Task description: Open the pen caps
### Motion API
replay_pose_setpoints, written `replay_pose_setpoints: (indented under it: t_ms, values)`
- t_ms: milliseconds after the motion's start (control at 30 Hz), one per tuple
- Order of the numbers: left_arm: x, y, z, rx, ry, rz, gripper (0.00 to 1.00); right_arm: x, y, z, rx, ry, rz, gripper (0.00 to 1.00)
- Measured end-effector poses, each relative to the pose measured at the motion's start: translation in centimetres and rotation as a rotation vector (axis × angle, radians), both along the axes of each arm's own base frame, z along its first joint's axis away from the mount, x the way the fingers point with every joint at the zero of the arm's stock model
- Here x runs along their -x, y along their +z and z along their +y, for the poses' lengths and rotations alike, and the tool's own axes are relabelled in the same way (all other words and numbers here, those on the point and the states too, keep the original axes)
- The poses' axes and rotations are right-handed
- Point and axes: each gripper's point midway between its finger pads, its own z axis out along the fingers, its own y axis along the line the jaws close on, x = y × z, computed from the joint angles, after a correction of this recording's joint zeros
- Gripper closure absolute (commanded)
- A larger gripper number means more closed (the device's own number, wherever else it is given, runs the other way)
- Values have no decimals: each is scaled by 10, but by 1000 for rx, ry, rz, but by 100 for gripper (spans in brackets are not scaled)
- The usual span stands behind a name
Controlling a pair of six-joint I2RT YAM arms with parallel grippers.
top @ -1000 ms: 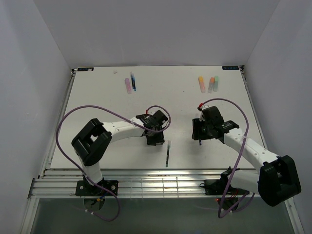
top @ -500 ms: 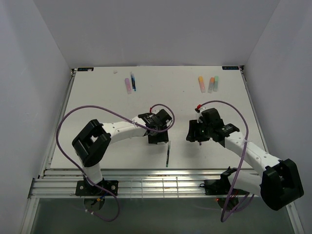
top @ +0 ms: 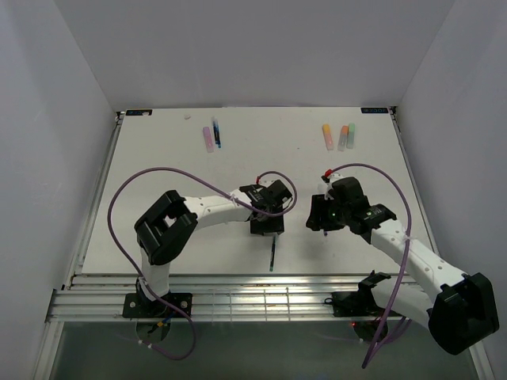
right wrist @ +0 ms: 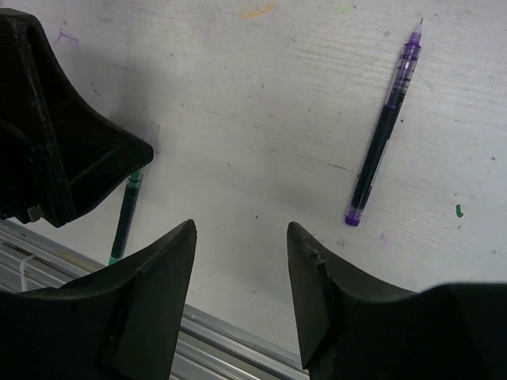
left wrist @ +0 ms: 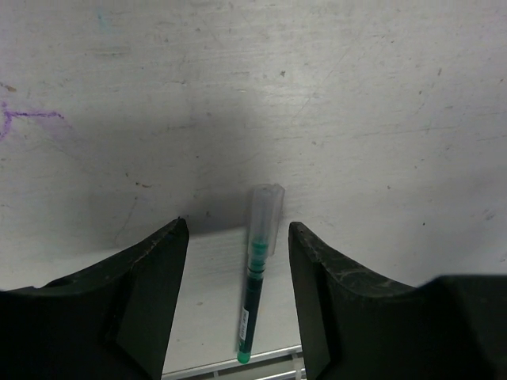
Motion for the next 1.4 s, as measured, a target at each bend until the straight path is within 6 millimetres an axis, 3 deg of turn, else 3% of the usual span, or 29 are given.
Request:
replay_pose_setpoints:
  t_ms: [167, 467, 733, 833, 967, 1233, 1400]
  values:
    - [-4, -2, -4, -10, -5, -12, 40, 1, 0, -2, 4, -3, -1, 45]
    - [-5, -3, -8, -39, -20, -46, 58, 4, 3, -5, 10, -9, -5, 45]
    - [0, -6, -15, -74, -38, -85, 69, 6, 3, -8, 19, -13, -3, 45]
    - [1, -6, -17, -81, -37, -97, 78, 8, 3, -9, 23, -10, 2, 46]
    - [1, -5, -18, -86, -32, -109, 100, 11, 3, -6, 12, 6, 9, 46]
    - [-2, -1, -19, -90, -35, -120, 100, 21, 8, 10, -68, 89, 37, 45]
    - [-11, 16, -36, -6, -57, -145, 100, 31, 5, 20, -131, 148, 29, 42]
